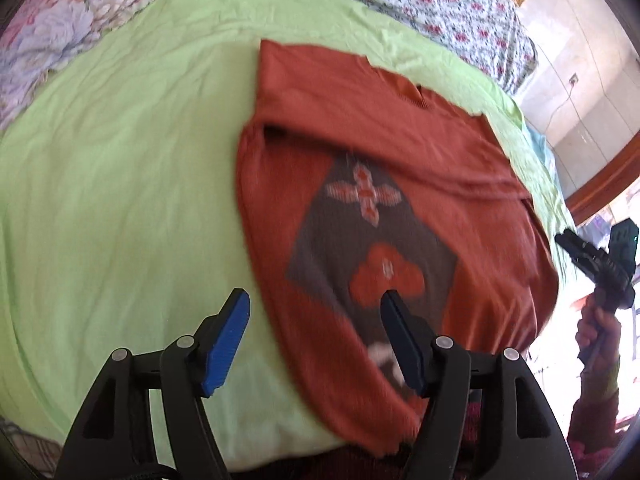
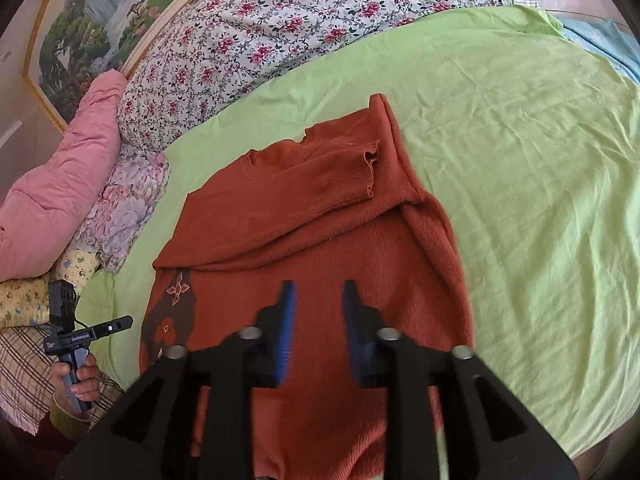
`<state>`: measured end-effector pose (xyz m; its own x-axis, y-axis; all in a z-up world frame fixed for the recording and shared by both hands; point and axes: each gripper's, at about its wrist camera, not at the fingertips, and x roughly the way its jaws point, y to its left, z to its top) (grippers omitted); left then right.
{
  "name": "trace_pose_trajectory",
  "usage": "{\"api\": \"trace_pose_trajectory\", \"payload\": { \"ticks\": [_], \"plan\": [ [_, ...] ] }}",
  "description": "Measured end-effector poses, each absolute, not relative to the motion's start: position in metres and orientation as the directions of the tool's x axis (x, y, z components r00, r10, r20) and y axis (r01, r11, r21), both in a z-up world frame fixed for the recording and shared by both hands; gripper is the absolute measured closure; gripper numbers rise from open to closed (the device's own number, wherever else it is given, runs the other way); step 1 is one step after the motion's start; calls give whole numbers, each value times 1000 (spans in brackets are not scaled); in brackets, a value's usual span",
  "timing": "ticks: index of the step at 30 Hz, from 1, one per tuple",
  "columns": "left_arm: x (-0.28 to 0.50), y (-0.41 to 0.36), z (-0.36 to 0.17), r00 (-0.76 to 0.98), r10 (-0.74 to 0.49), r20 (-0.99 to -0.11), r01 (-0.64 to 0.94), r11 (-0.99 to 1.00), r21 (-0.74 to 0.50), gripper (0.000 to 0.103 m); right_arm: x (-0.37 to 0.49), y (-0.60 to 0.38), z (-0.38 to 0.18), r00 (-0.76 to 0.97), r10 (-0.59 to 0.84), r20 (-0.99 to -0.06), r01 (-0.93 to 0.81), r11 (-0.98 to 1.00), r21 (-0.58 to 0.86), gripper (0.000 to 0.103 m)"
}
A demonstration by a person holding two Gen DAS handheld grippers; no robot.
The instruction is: Fold small clothes
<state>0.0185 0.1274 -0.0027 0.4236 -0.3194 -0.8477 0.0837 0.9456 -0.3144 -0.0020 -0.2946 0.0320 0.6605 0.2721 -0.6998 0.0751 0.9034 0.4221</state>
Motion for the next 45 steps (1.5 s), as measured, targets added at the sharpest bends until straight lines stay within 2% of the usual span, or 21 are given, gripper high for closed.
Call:
{"api": "trace_pose_trajectory", "payload": {
  "ticks": [1, 2, 9, 13, 14, 15, 18, 20, 28, 29, 32, 33, 34, 35, 36, 39, 41, 45],
  "plan": [
    [4, 126, -7, 408, -327, -852, 85, 943, -321, 35, -11, -293, 34, 673, 264, -690, 70, 907, 415, 40],
    [-2, 122, -11, 395, -334, -856, 87, 941, -326, 35, -19, -292, 35, 684, 260, -682, 63, 910, 410, 37],
    [-45, 105, -47, 314, -375, -872, 72, 925, -372, 33, -70, -288, 25, 656, 282, -700, 48, 910, 411, 37],
    [-56, 99, -56, 297, -430, -852, 86, 901, -425, 33, -101, -300, 5, 650, 345, -677, 61, 864, 500, 38],
    [-59, 99, -59, 291, -446, -847, 85, 893, -441, 33, -107, -303, -1, 651, 353, -672, 69, 854, 516, 41],
    [-61, 98, -63, 283, -458, -843, 84, 887, -453, 33, -112, -306, -6, 652, 361, -666, 77, 843, 532, 52],
    [-67, 94, -77, 259, -486, -835, 77, 872, -484, 34, -120, -316, -24, 652, 383, -654, 95, 815, 572, 73],
    [-69, 91, -83, 242, -506, -828, 78, 861, -503, 34, -119, -320, -36, 647, 386, -657, 113, 804, 583, 77],
    [-60, 65, -81, 229, -466, -855, 131, 885, -447, 34, -108, -301, -38, 660, 417, -625, 23, 820, 572, 77],
    [-61, 61, -80, 231, -453, -861, 144, 891, -431, 38, -105, -296, -38, 659, 418, -626, 15, 824, 566, 77],
    [-62, 51, -78, 251, -381, -890, 190, 921, -341, 61, -102, -289, -40, 659, 427, -620, -2, 825, 566, 79],
    [-63, 50, -78, 256, -361, -896, 197, 928, -318, 70, -102, -288, -41, 655, 433, -619, -5, 822, 569, 93],
    [-64, 50, -76, 265, -350, -899, 205, 931, -302, 76, -102, -287, -43, 643, 441, -627, -6, 821, 571, 96],
    [-66, 52, -75, 268, -356, -895, 211, 928, -306, 86, -103, -286, -43, 636, 440, -634, -3, 823, 568, 96],
    [-69, 55, -72, 275, -367, -889, 220, 924, -313, 92, -106, -289, -42, 636, 441, -633, -1, 821, 571, 96],
    [-77, 60, -59, 312, -360, -879, 255, 923, -288, 95, -119, -310, -32, 659, 422, -623, 38, 808, 588, 96],
    [-84, 65, -47, 343, -359, -868, 276, 922, -272, 95, -131, -334, -18, 704, 404, -584, 65, 782, 619, 96],
    [-94, 80, -17, 408, -428, -806, 317, 895, -315, 95, -145, -358, 9, 762, 394, -514, 51, 755, 654, 97]
  ]
}}
